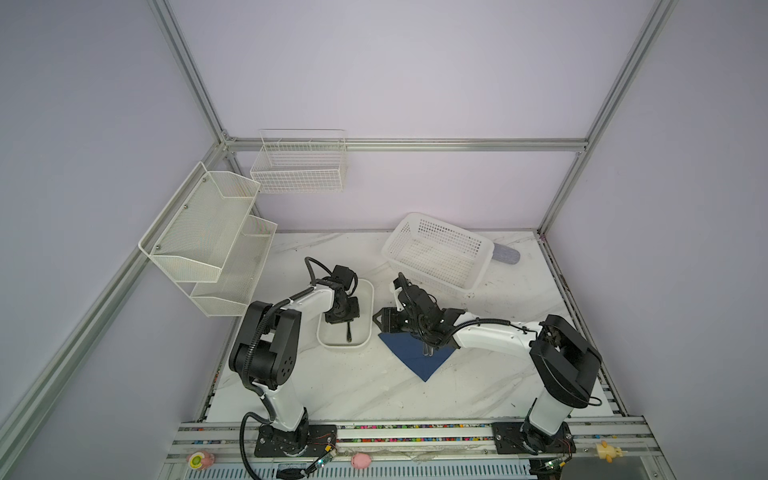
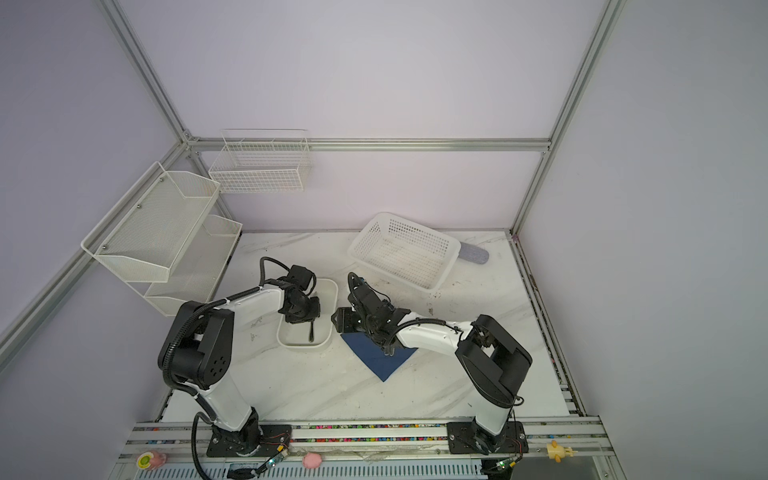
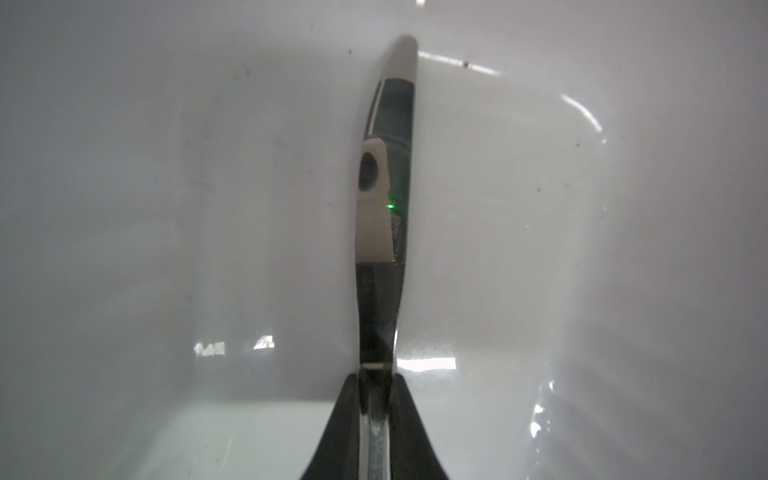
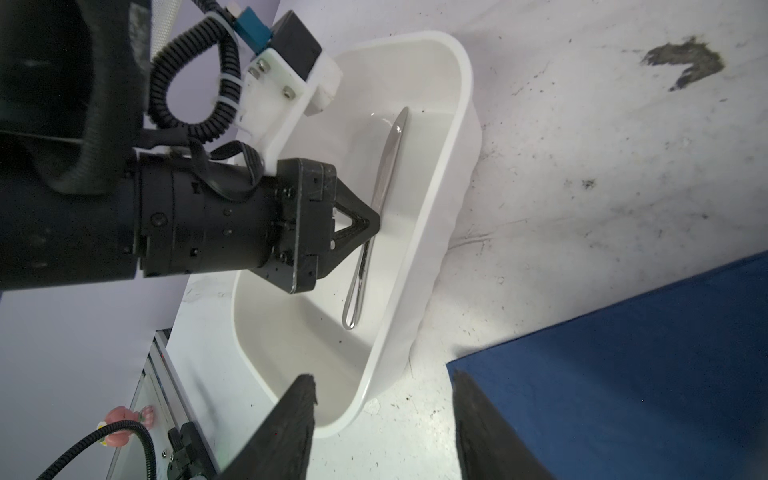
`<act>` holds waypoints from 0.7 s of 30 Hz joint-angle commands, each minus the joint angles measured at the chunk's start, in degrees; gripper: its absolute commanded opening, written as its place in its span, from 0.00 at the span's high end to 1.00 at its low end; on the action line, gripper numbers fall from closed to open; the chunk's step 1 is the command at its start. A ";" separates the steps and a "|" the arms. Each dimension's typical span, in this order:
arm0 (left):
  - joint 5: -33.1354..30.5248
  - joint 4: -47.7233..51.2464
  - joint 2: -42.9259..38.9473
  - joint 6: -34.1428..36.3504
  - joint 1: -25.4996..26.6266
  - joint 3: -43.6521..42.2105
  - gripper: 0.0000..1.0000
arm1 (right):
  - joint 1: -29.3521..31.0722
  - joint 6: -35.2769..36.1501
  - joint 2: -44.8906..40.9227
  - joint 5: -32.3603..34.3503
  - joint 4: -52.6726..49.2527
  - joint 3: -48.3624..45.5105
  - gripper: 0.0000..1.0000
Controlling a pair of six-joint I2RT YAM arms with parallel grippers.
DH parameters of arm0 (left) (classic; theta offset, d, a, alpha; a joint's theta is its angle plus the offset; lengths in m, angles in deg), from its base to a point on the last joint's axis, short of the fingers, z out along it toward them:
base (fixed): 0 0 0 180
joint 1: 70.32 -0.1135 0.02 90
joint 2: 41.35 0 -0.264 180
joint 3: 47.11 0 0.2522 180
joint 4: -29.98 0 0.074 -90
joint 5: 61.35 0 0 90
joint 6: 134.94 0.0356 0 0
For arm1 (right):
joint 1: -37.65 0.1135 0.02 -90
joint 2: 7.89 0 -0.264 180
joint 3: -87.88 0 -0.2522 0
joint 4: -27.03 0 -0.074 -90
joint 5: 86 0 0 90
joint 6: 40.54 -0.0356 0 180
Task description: Place the utensils on the paper napkin and roll it up
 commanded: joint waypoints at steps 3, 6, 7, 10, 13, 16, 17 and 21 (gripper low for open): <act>-1.07 -2.92 0.83 -1.41 0.22 -1.11 0.85 | 0.25 0.04 -1.60 0.91 -0.38 -0.62 0.45; -1.29 -1.41 1.80 -1.06 0.22 -0.18 0.86 | 0.24 0.04 -1.51 0.91 -0.52 -0.44 0.45; -1.47 -0.41 1.88 -1.06 0.22 0.16 0.86 | 0.23 0.04 -1.59 0.87 -0.64 -0.34 0.45; -1.33 3.70 2.55 -0.60 0.26 1.73 0.83 | 0.31 0.04 -1.60 1.09 -0.83 -0.36 0.45; 0.57 8.92 3.05 0.66 0.37 3.55 0.79 | 0.23 0.04 -1.77 1.18 -0.89 -0.49 0.45; 1.67 11.73 3.43 1.83 0.32 4.55 0.77 | 0.28 0.06 -1.82 1.44 -0.83 -0.69 0.45; 1.80 12.30 3.68 2.09 0.31 4.92 0.76 | 0.30 0.08 -1.81 1.50 -0.82 -0.74 0.45; 2.65 14.96 5.71 2.92 0.31 7.10 0.75 | 0.28 0.05 -1.76 1.38 -0.83 -0.78 0.45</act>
